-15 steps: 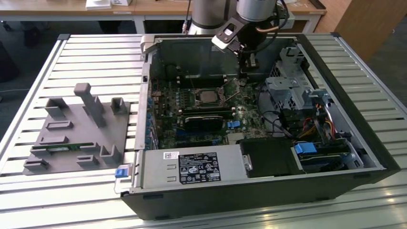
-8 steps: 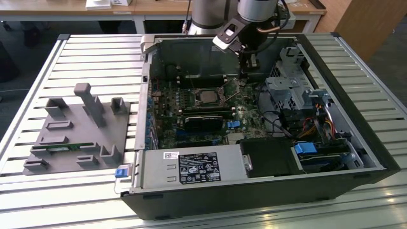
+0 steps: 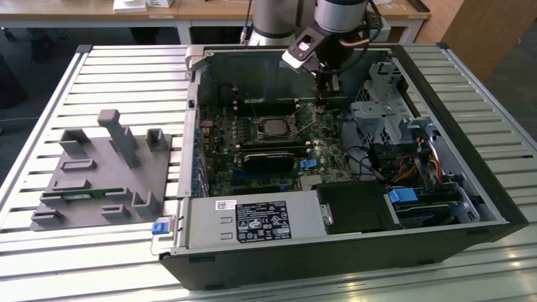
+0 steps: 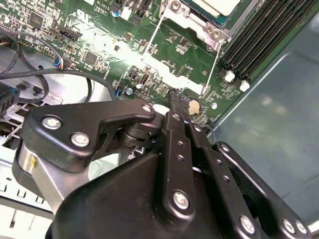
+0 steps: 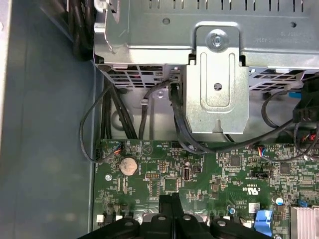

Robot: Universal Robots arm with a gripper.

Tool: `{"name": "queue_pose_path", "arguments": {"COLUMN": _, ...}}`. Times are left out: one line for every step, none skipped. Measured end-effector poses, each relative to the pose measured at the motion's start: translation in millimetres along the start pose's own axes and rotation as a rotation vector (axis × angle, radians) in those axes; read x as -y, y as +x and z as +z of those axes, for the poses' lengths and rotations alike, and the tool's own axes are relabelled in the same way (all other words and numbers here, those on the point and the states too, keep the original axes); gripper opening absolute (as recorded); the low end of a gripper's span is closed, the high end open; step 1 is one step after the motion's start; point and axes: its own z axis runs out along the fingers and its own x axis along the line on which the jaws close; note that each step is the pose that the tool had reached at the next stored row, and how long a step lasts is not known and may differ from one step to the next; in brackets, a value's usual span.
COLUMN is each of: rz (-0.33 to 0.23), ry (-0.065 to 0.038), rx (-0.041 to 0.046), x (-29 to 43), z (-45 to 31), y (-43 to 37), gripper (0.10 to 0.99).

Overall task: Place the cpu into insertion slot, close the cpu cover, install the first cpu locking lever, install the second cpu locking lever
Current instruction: 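Close the cpu cover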

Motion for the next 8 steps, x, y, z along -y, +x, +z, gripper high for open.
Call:
{"name": "queue_pose_path", "arguments": {"rz": 0.0, "ry": 0.0, "rx": -0.0001, "x": -0.4, "z": 0.3, "y": 0.0, "gripper": 0.106}}
{"name": "queue_pose_path", "arguments": {"rz": 0.0, "ry": 0.0, "rx": -0.0003, "x": -0.7, "z": 0.7, "y": 0.0, "gripper": 0.106}}
{"name": "queue_pose_path", "arguments": {"rz": 0.0, "ry": 0.0, "rx": -0.0003, "x": -1.1, "z": 1.1, "y": 0.0, "gripper": 0.106}}
{"name": "queue_pose_path", "arguments": {"rz": 0.0, "ry": 0.0, "rx": -0.0002, "x": -1.5, "z": 1.5, "y": 0.0, "gripper": 0.106}}
{"name": "queue_pose_path", "arguments": {"rz": 0.0, "ry": 0.0, "rx": -0.0002, "x": -1.6, "z": 2.1, "y": 0.0, "gripper": 0.106}}
{"name": "queue_pose_path", "arguments": {"rz": 0.0, "ry": 0.0, "rx": -0.0002, "x": -1.7, "z": 2.7, "y": 0.0, "gripper": 0.106}}
{"name": "queue_pose_path", "arguments": {"rz": 0.0, "ry": 0.0, "rx": -0.0001, "x": -1.7, "z": 3.4, "y": 0.0, "gripper": 0.106}}
{"name": "queue_pose_path", "arguments": {"rz": 0.0, "ry": 0.0, "rx": -0.0002, "x": -1.8, "z": 4.3, "y": -0.1, "gripper": 0.106}}
